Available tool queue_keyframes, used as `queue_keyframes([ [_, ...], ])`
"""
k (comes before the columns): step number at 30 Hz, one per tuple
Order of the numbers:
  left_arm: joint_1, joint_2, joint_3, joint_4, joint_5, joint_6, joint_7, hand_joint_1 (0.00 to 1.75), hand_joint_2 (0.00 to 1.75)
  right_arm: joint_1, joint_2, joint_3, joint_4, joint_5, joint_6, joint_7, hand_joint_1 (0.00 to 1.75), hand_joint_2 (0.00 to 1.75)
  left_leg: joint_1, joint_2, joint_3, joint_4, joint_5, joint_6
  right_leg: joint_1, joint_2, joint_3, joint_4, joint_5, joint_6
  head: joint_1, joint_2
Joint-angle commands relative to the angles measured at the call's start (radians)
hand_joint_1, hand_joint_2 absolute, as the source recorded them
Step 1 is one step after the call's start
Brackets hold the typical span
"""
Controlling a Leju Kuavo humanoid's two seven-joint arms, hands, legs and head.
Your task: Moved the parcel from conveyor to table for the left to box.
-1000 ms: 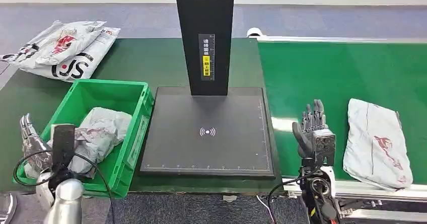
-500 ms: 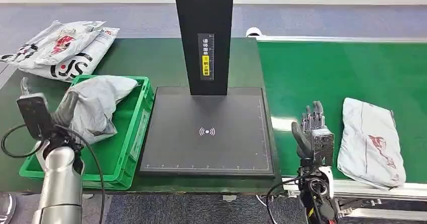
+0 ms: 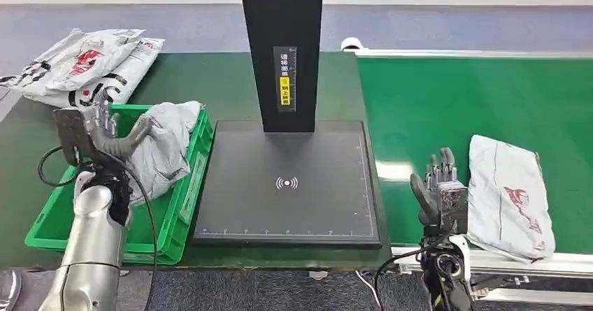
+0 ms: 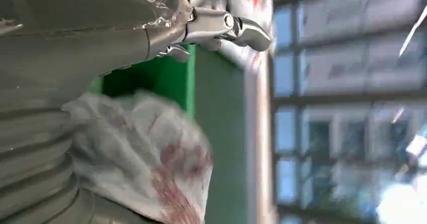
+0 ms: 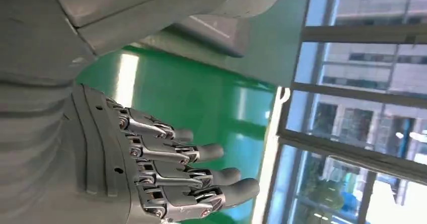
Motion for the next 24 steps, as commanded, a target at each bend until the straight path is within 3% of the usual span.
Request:
queue_keyframes([
  [1, -0.167, 0.044, -0.008, 0.355, -0.01, -0.006, 0.057, 0.0, 1.75, -0.029, 0.001, -0.048, 0.052, 0.05, 0.036, 0.041, 0.0, 1.75, 0.0, -0.002, 0.001, 0.0, 0.001, 0.0, 0.0, -0.003, 0.002, -0.001, 0.0, 0.0, 0.0, 0.0],
  [9, -0.188, 0.079, 0.027, 0.44, -0.019, 0.008, 0.071, 0.0, 1.75, -0.035, -0.01, -0.035, 0.055, 0.071, 0.045, 0.063, 0.0, 1.75, 0.001, 0.001, 0.002, -0.001, 0.001, 0.0, 0.001, -0.001, 0.002, -0.001, 0.001, -0.001, 0.0, 0.0],
  [12, -0.21, 0.116, 0.124, 0.495, 0.076, -0.057, 0.073, 0.0, 1.75, -0.019, -0.028, -0.04, 0.038, 0.069, 0.051, 0.075, 0.0, 1.75, 0.001, 0.003, 0.002, -0.001, 0.0, 0.0, 0.001, 0.001, 0.002, -0.001, 0.001, -0.001, 0.0, 0.0],
  [16, -0.206, 0.126, 0.184, 0.467, 0.073, 0.093, 0.004, 0.0, 1.75, 0.0, -0.03, -0.039, 0.022, 0.062, 0.062, 0.079, 0.0, 1.75, 0.001, 0.003, 0.002, -0.001, 0.0, 0.0, 0.001, 0.001, 0.002, -0.001, 0.001, -0.001, 0.0, 0.0],
  [17, -0.194, 0.117, 0.206, 0.426, 0.079, 0.13, -0.008, 0.0, 1.75, -0.005, -0.026, -0.033, 0.03, 0.061, 0.066, 0.08, 0.0, 0.0, 0.001, 0.003, 0.003, -0.002, 0.001, 0.0, 0.001, 0.0, 0.002, -0.001, 0.001, -0.001, 0.0, 0.0],
  [24, -0.153, 0.081, 0.272, 0.26, 0.192, 0.226, -0.094, 0.0, 1.75, -0.018, -0.021, -0.037, 0.031, 0.051, 0.075, 0.084, 0.0, 0.0, 0.001, 0.002, 0.0, 0.0, 0.001, 0.0, 0.001, -0.001, 0.0, 0.0, 0.001, 0.0, 0.0, 0.0],
])
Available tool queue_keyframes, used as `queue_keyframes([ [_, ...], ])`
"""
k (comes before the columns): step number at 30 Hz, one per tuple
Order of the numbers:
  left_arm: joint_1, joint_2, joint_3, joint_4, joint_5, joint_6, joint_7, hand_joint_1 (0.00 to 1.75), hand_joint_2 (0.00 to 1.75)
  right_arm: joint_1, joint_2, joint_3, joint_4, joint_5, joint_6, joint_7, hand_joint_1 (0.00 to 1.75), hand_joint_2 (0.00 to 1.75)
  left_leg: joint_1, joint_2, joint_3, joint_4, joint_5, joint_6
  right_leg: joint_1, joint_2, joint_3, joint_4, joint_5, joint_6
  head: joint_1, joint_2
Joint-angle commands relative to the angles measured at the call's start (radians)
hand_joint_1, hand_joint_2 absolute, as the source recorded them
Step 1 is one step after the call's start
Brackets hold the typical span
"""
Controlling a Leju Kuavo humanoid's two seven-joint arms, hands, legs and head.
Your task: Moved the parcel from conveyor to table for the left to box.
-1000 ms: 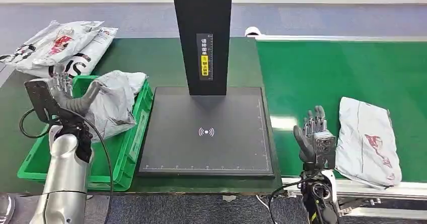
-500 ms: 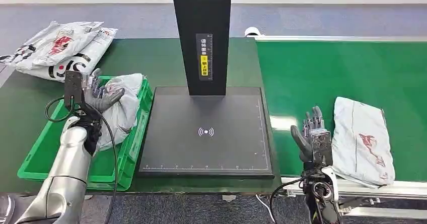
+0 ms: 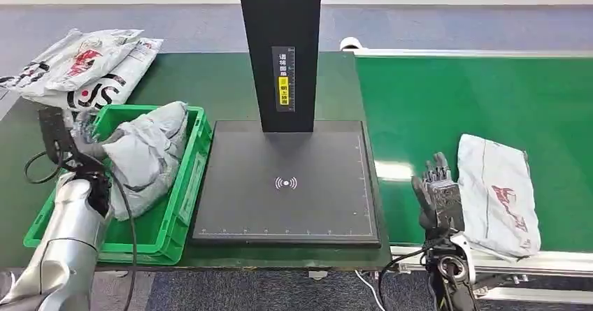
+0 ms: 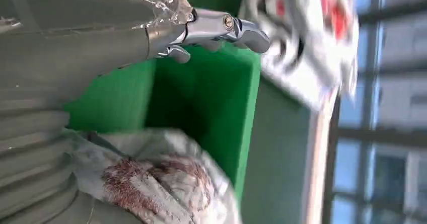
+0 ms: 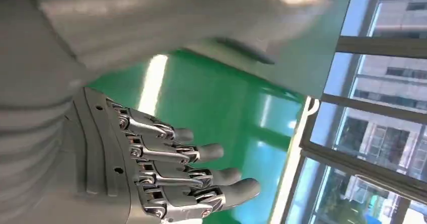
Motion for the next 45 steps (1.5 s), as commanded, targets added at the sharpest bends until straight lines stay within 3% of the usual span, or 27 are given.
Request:
queue_keyframes([
  [1, -0.002, -0.046, 0.151, -0.121, 0.095, 0.084, -0.07, 0.0, 1.75, -0.028, -0.005, -0.03, 0.026, -0.011, 0.011, 0.01, 0.0, 0.0, 0.001, -0.001, 0.0, 0.0, 0.0, 0.001, 0.001, -0.002, 0.002, -0.001, 0.0, 0.0, 0.0, 0.0],
  [7, 0.05, -0.073, 0.122, -0.282, 0.152, 0.164, -0.149, 0.0, 1.75, -0.019, -0.003, -0.036, 0.027, -0.016, 0.014, 0.007, 0.0, 0.0, 0.001, -0.001, 0.0, 0.0, 0.0, 0.001, 0.0, -0.001, 0.001, -0.001, 0.0, 0.0, 0.0, 0.0],
  [14, 0.085, -0.09, 0.066, -0.392, 0.195, 0.155, -0.15, 0.0, 1.75, -0.011, -0.011, -0.033, 0.031, -0.026, 0.008, -0.005, 0.0, 0.0, 0.001, -0.001, -0.001, 0.0, 0.0, 0.001, 0.001, -0.002, 0.001, -0.001, 0.0, 0.0, 0.0, 0.0],
  [19, 0.099, -0.085, -0.011, -0.456, 0.299, 0.044, -0.039, 0.0, 1.75, 0.009, -0.012, -0.044, 0.021, -0.036, 0.002, -0.014, 0.0, 0.0, 0.001, -0.002, -0.001, 0.0, 0.0, 0.001, 0.0, -0.004, 0.0, -0.001, -0.001, 0.0, 0.0, 0.0],
  [23, 0.101, -0.072, -0.026, -0.46, 0.283, 0.043, -0.027, 0.0, 1.75, 0.008, -0.011, -0.044, 0.023, -0.035, 0.002, -0.014, 0.0, 0.0, 0.001, -0.001, -0.002, 0.0, 0.0, 0.001, 0.001, -0.003, -0.001, -0.001, 0.0, 0.0, 0.0, 0.0],
  [25, 0.098, -0.025, -0.078, -0.469, 0.2, 0.044, 0.012, 0.0, 1.75, 0.007, -0.004, -0.044, 0.024, -0.034, 0.002, -0.015, 0.0, 0.0, 0.001, -0.001, 0.0, -0.001, 0.0, 0.001, 0.001, -0.003, 0.001, -0.002, -0.001, 0.0, 0.0, 0.0],
  [27, 0.098, -0.019, -0.06, -0.47, 0.194, 0.06, 0.017, 0.0, 1.75, 0.005, 0.002, -0.042, 0.023, -0.032, 0.0, -0.014, 0.0, 0.0, 0.001, 0.0, -0.001, 0.0, 0.0, 0.0, 0.001, -0.002, 0.0, -0.002, -0.001, 0.0, 0.0, 0.0],
  [28, 0.1, 0.029, -0.126, -0.449, 0.088, 0.036, 0.053, 0.0, 1.75, 0.003, 0.007, -0.043, 0.025, -0.027, -0.006, -0.013, 0.0, 0.0, 0.001, 0.001, -0.002, 0.0, 0.0, 0.0, 0.001, -0.001, -0.002, -0.001, 0.0, 0.0, 0.0, 0.0],
  [30, 0.075, 0.038, -0.12, -0.413, -0.022, -0.015, 0.085, 0.0, 1.75, 0.012, 0.01, -0.054, 0.007, -0.024, -0.005, -0.013, 0.0, 0.0, 0.001, 0.001, -0.001, -0.001, 0.0, 0.0, 0.001, -0.001, 0.0, -0.001, 0.0, -0.001, 0.0, 0.0],
  [31, 0.069, 0.105, -0.217, -0.378, -0.199, -0.056, 0.139, 0.0, 1.75, 0.015, 0.009, -0.057, -0.004, -0.019, -0.005, -0.009, 0.0, 0.0, 0.002, 0.0, 0.0, -0.001, 0.0, 0.0, 0.001, -0.002, 0.001, -0.002, -0.001, -0.001, 0.0, 0.0],
  [32, 0.075, 0.092, -0.175, -0.371, -0.205, -0.058, 0.14, 0.0, 1.75, 0.021, 0.009, -0.066, -0.021, -0.018, -0.001, -0.001, 0.0, 0.0, 0.001, 0.0, -0.001, 0.0, 0.0, 0.0, 0.001, -0.002, -0.001, -0.001, -0.001, 0.0, 0.0, 0.0],
  [33, 0.085, 0.145, -0.257, -0.364, -0.403, 0.003, 0.182, 0.0, 1.75, 0.028, 0.011, -0.074, -0.038, -0.014, 0.001, 0.005, 0.0, 0.0, 0.001, -0.001, -0.001, -0.001, 0.0, 0.0, 0.001, -0.003, -0.001, -0.001, -0.001, -0.001, 0.0, 0.0],
  [38, 0.085, 0.145, -0.257, -0.364, -0.403, 0.003, 0.182, 0.0, 1.75, 0.028, 0.011, -0.074, -0.038, -0.014, 0.001, 0.005, 0.0, 0.0, 0.001, -0.001, -0.001, -0.001, 0.0, 0.0, 0.001, -0.003, -0.001, -0.001, -0.001, -0.001, 0.0, 0.0],
  [40, 0.093, 0.131, -0.205, -0.383, -0.464, 0.018, 0.188, 0.0, 1.75, 0.036, 0.012, -0.086, -0.057, -0.01, 0.009, 0.014, 0.0, 0.0, 0.001, 0.0, -0.002, 0.0, 0.0, 0.0, 0.001, -0.001, -0.003, -0.001, 0.0, 0.0, 0.0, 0.0],
  [41, 0.124, 0.139, -0.137, -0.425, -0.676, 0.007, 0.225, 0.0, 1.75, 0.05, 0.017, -0.105, -0.084, -0.004, 0.029, 0.025, 0.0, 0.0, 0.0, 0.0, -0.001, -0.001, 0.0, 0.0, 0.0, -0.001, -0.002, -0.001, -0.001, 0.0, 0.0, 0.0],
  [45, 0.155, 0.154, -0.137, -0.453, -0.873, 0.064, 0.299, 0.0, 1.75, 0.064, 0.022, -0.11, -0.091, -0.003, 0.032, 0.025, 0.0, 0.0, 0.001, 0.001, -0.001, -0.001, -0.001, 0.0, 0.001, 0.001, -0.001, -0.001, -0.001, 0.0, 0.0, 0.0],
])
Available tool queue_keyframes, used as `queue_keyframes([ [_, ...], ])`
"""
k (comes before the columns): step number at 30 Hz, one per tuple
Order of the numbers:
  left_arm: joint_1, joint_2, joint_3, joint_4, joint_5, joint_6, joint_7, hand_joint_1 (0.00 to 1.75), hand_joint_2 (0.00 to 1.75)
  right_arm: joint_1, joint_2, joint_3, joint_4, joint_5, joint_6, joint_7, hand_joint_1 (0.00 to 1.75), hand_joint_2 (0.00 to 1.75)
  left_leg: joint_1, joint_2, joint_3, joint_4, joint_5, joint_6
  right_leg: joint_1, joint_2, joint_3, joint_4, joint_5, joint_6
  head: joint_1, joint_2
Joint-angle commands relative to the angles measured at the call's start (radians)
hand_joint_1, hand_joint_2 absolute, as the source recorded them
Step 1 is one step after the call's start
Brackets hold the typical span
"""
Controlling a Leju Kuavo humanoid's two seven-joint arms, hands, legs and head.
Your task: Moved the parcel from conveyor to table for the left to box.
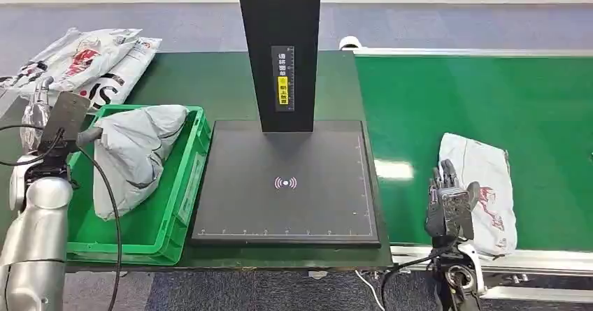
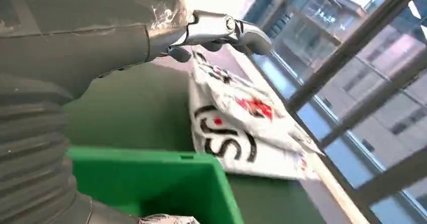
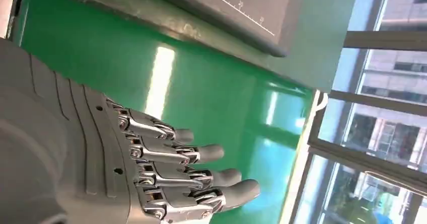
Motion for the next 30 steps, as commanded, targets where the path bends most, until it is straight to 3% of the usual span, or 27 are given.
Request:
queue_keyframes([
  [1, 0.017, 0.05, -0.027, 0.0, -0.237, 0.057, 0.089, 0.0, 1.75, 0.014, 0.021, -0.073, -0.035, 0.003, 0.013, 0.008, 0.0, 0.0, 0.001, -0.001, 0.003, -0.002, 0.0, 0.001, 0.001, -0.002, 0.004, -0.002, -0.001, 0.0, 0.0, 0.0],
  [8, 0.017, 0.05, -0.027, 0.0, -0.237, 0.057, 0.089, 0.0, 1.75, 0.014, 0.021, -0.073, -0.035, 0.003, 0.013, 0.008, 0.0, 0.0, 0.0, -0.002, 0.001, -0.001, 0.0, 0.0, 0.0, -0.002, 0.002, -0.001, 0.0, 0.0, 0.0, 0.0],
  [9, 0.039, 0.086, -0.054, -0.009, -0.362, 0.096, 0.189, 0.0, 1.75, 0.015, 0.02, -0.069, -0.034, 0.005, 0.021, 0.011, 0.0, 0.0, 0.0, -0.002, 0.002, -0.001, 0.0, 0.0, 0.0, -0.003, 0.003, -0.002, -0.001, 0.0, 0.0, 0.0],
  [12, 0.087, 0.075, 0.0, -0.055, -0.465, 0.085, 0.173, 0.0, 1.75, 0.016, 0.022, -0.067, -0.022, 0.007, 0.024, 0.009, 0.0, 0.0, 0.0, 0.0, 0.002, -0.002, 0.0, 0.0, 0.0, 0.0, 0.003, -0.002, 0.0, 0.0, 0.0, 0.0],
  [13, 0.107, 0.107, -0.014, -0.055, -0.616, 0.028, 0.258, 0.0, 1.75, 0.007, 0.017, -0.06, -0.011, 0.012, 0.031, 0.006, 0.0, 0.0, 0.0, 0.001, 0.004, -0.002, -0.001, 0.001, 0.0, 0.0, 0.005, -0.003, -0.001, 0.0, 0.0, 0.0],
  [15, 0.12, 0.1, 0.034, -0.056, -0.63, 0.022, 0.221, 0.0, 1.75, -0.004, 0.016, -0.056, 0.003, 0.014, 0.034, 0.003, 0.0, 0.0, 0.0, 0.003, 0.002, -0.001, -0.001, 0.0, 0.0, 0.003, 0.001, -0.001, 0.0, 0.0, 0.0, 0.0],
  [24, 0.114, 0.093, 0.039, -0.054, -0.636, 0.02, 0.213, 0.0, 1.75, -0.005, 0.015, -0.056, 0.002, 0.014, 0.035, 0.003, 0.0, 0.0, 0.0, 0.0, 0.001, -0.001, 0.0, 0.0, 0.001, 0.0, 0.002, -0.001, -0.001, 0.0, 0.0, 0.0],
  [25, 0.165, 0.218, -0.087, -0.125, -0.761, 0.146, 0.339, 0.0, 1.75, -0.009, 0.013, -0.051, 0.01, 0.016, 0.036, 0.01, 0.0, 0.0, 0.0, 0.001, 0.003, -0.002, -0.001, 0.0, 0.001, 0.0, 0.004, -0.002, -0.001, -0.001, 0.0, 0.0],
  [26, 0.204, 0.309, -0.113, -0.195, -0.925, 0.236, 0.627, 0.0, 1.75, -0.027, 0.012, -0.038, 0.045, 0.02, 0.022, 0.001, 0.0, 0.0, 0.0, 0.0, 0.002, -0.001, 0.0, 0.0, 0.001, 0.0, 0.003, -0.001, -0.001, -0.001, 0.0, 0.0],
  [27, 0.23, 0.295, -0.043, -0.256, -0.925, 0.199, 0.57, 0.0, 1.75, -0.034, 0.011, -0.031, 0.06, 0.018, 0.014, -0.006, 0.0, 0.0, 0.001, 0.004, 0.0, 0.0, -0.002, -0.001, 0.001, 0.005, 0.0, 0.0, 0.0, -0.001, 0.0, 0.0],
  [28, 0.256, 0.356, -0.054, -0.302, -0.925, 0.271, 0.612, 0.0, 1.75, -0.027, 0.012, -0.029, 0.059, 0.017, 0.0, -0.01, 0.0, 0.0, 0.002, 0.007, 0.001, 0.0, -0.003, -0.001, 0.002, 0.006, 0.001, 0.0, 0.0, -0.001, 0.0, 0.0],
  [29, 0.287, 0.434, -0.147, -0.354, -0.925, 0.206, 0.737, 0.0, 1.75, -0.004, 0.011, -0.023, 0.046, 0.016, -0.008, -0.019, 0.0, 0.0, 0.002, 0.008, 0.002, 0.001, -0.004, 0.0, 0.003, 0.007, 0.003, 0.0, -0.001, -0.001, 0.0, 0.0],
  [30, 0.283, 0.437, -0.173, -0.368, -0.925, 0.193, 0.749, 0.0, 1.75, 0.006, 0.009, -0.023, 0.041, 0.012, -0.012, -0.023, 0.0, 0.0, 0.003, 0.009, 0.003, 0.001, -0.004, -0.001, 0.004, 0.008, 0.003, 0.0, -0.001, -0.002, 0.0, 0.0],
])
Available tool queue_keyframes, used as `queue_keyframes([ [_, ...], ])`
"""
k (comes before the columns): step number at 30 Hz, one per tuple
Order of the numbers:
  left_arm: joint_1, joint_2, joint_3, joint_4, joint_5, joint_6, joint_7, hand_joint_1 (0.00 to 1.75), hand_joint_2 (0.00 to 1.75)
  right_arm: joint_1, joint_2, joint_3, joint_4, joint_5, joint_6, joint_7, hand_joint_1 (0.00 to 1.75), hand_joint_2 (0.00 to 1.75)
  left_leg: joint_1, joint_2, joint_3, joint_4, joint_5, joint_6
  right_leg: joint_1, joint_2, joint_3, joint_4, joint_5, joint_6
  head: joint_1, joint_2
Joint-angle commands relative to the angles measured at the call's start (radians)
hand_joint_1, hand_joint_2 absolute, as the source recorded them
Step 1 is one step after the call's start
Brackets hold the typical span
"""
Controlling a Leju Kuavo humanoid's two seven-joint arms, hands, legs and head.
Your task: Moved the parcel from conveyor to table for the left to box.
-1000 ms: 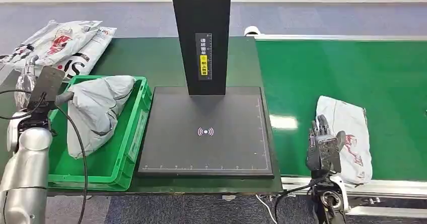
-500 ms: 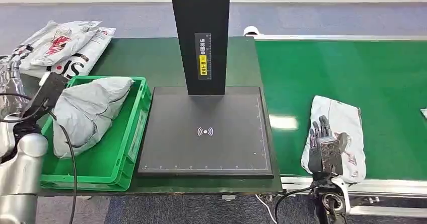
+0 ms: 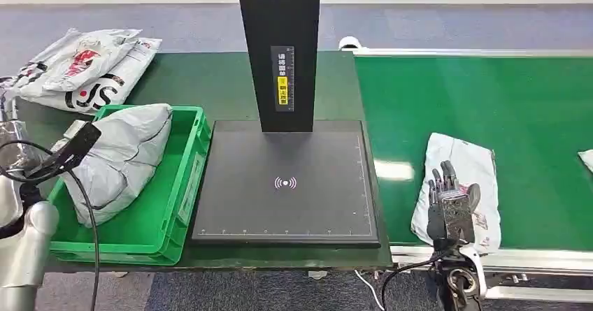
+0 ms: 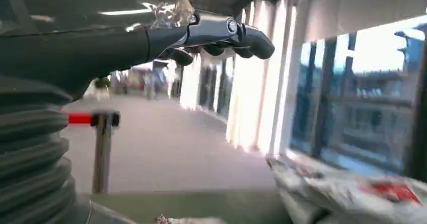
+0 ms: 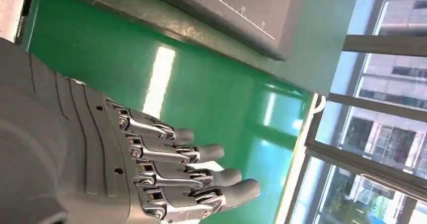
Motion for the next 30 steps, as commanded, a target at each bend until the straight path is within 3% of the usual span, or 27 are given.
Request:
queue_keyframes([
  [1, 0.098, 0.235, -0.166, -0.265, -0.153, 0.045, 0.365, 0.0, 1.75, 0.002, 0.002, -0.007, 0.065, -0.022, -0.039, -0.027, 0.0, 0.0, 0.003, 0.011, 0.004, 0.0, -0.005, -0.001, 0.003, 0.008, 0.002, -0.002, 0.0, -0.003, 0.0, 0.0],
  [2, 0.085, 0.266, -0.203, -0.269, -0.153, 0.039, 0.398, 0.0, 1.75, 0.012, -0.001, -0.01, 0.054, -0.028, -0.039, -0.028, 0.0, 0.0, 0.002, 0.008, 0.003, 0.0, -0.003, 0.0, 0.002, 0.005, 0.0, -0.001, -0.001, -0.003, 0.0, 0.0],
  [4, 0.078, 0.27, -0.203, -0.264, -0.153, 0.043, 0.398, 0.0, 1.75, 0.014, -0.003, -0.012, 0.05, -0.031, -0.037, -0.027, 0.0, 0.0, 0.003, -0.002, 0.005, -0.002, -0.002, 0.0, 0.003, -0.005, 0.005, -0.003, -0.003, -0.003, 0.0, 0.0],
  [5, 0.086, 0.278, -0.199, -0.263, -0.153, 0.044, 0.398, 0.0, 1.75, 0.015, -0.002, -0.011, 0.05, -0.031, -0.036, -0.027, 0.0, 0.0, 0.002, 0.001, 0.002, -0.001, -0.001, -0.001, 0.002, -0.001, -0.001, -0.002, -0.001, -0.003, 0.0, 0.0],
  [6, 0.096, 0.264, -0.188, -0.264, -0.153, 0.045, 0.384, 0.0, 1.75, 0.014, -0.001, -0.011, 0.053, -0.033, -0.036, -0.027, 0.0, 0.0, 0.001, -0.005, 0.002, -0.001, -0.001, -0.001, 0.002, -0.006, 0.002, -0.002, -0.003, -0.003, 0.0, 0.0],
  [10, 0.166, 0.244, -0.141, -0.3, -0.153, -0.032, 0.329, 0.0, 1.75, 0.012, 0.007, -0.019, 0.055, -0.033, -0.034, -0.027, 0.0, 0.0, 0.001, -0.002, 0.004, -0.003, -0.001, 0.0, 0.002, -0.003, 0.004, -0.004, -0.003, -0.003, 0.0, 0.0],
  [15, 0.313, 0.266, -0.099, -0.405, -0.153, -0.105, 0.398, 0.0, 1.75, 0.035, 0.023, -0.039, 0.03, -0.028, -0.037, -0.03, 0.0, 0.0, 0.001, 0.0, 0.008, -0.005, -0.002, -0.001, 0.002, -0.002, 0.007, -0.005, -0.004, -0.003, 0.0, 0.0],
  [16, 0.327, 0.266, -0.084, -0.417, -0.153, -0.096, 0.398, 0.0, 1.75, 0.039, 0.025, -0.041, 0.028, -0.029, -0.037, -0.031, 0.0, 0.0, 0.001, 0.001, 0.003, -0.002, -0.002, -0.002, 0.001, 0.0, 0.002, -0.002, -0.003, -0.003, 0.0, 0.0],
  [21, 0.327, 0.266, -0.084, -0.417, -0.153, -0.096, 0.398, 0.0, 1.75, 0.039, 0.025, -0.041, 0.028, -0.029, -0.037, -0.031, 0.0, 0.0, 0.001, -0.001, 0.005, -0.003, -0.003, -0.001, 0.002, -0.003, 0.005, -0.003, -0.004, -0.003, 0.0, 0.0],
  [26, 0.267, 0.202, -0.063, -0.379, -0.153, -0.044, 0.339, 0.0, 1.75, 0.044, 0.028, -0.048, 0.021, -0.026, -0.034, -0.03, 0.0, 0.0, 0.001, -0.002, 0.009, -0.006, -0.002, -0.001, 0.002, -0.004, 0.01, -0.006, -0.004, -0.003, 0.0, 0.0],
  [27, 0.2, 0.105, -0.09, -0.32, -0.045, -0.116, 0.156, 0.0, 1.75, 0.05, 0.016, -0.039, 0.011, -0.019, -0.033, -0.029, 0.0, 0.0, 0.001, -0.003, 0.003, -0.002, -0.001, -0.001, 0.001, -0.004, 0.003, -0.002, -0.003, -0.003, 0.0, 0.0],
  [28, 0.109, 0.01, -0.068, -0.235, -0.074, -0.158, -0.105, 0.0, 1.75, 0.063, 0.005, -0.039, -0.008, -0.022, -0.031, -0.029, 0.0, 0.0, 0.001, -0.003, 0.005, -0.003, -0.001, -0.001, 0.001, -0.005, 0.005, -0.003, -0.004, -0.003, 0.0, 0.0],
  [29, 0.013, -0.058, -0.083, -0.127, 0.078, -0.225, -0.277, 0.0, 1.75, 0.074, -0.007, -0.05, -0.027, -0.035, -0.015, -0.029, 0.0, 0.0, 0.0, -0.009, 0.006, -0.006, 0.001, -0.001, 0.0, -0.01, 0.008, -0.006, -0.003, -0.003, 0.0, 0.0],
  [30, -0.028, -0.069, -0.109, -0.067, 0.071, -0.211, -0.277, 0.0, 1.75, 0.077, -0.01, -0.058, -0.035, -0.04, -0.005, -0.027, 0.0, 0.0, -0.002, -0.01, 0.005, -0.005, 0.001, -0.001, -0.001, -0.011, 0.005, -0.004, -0.004, -0.003, 0.0, 0.0],
])
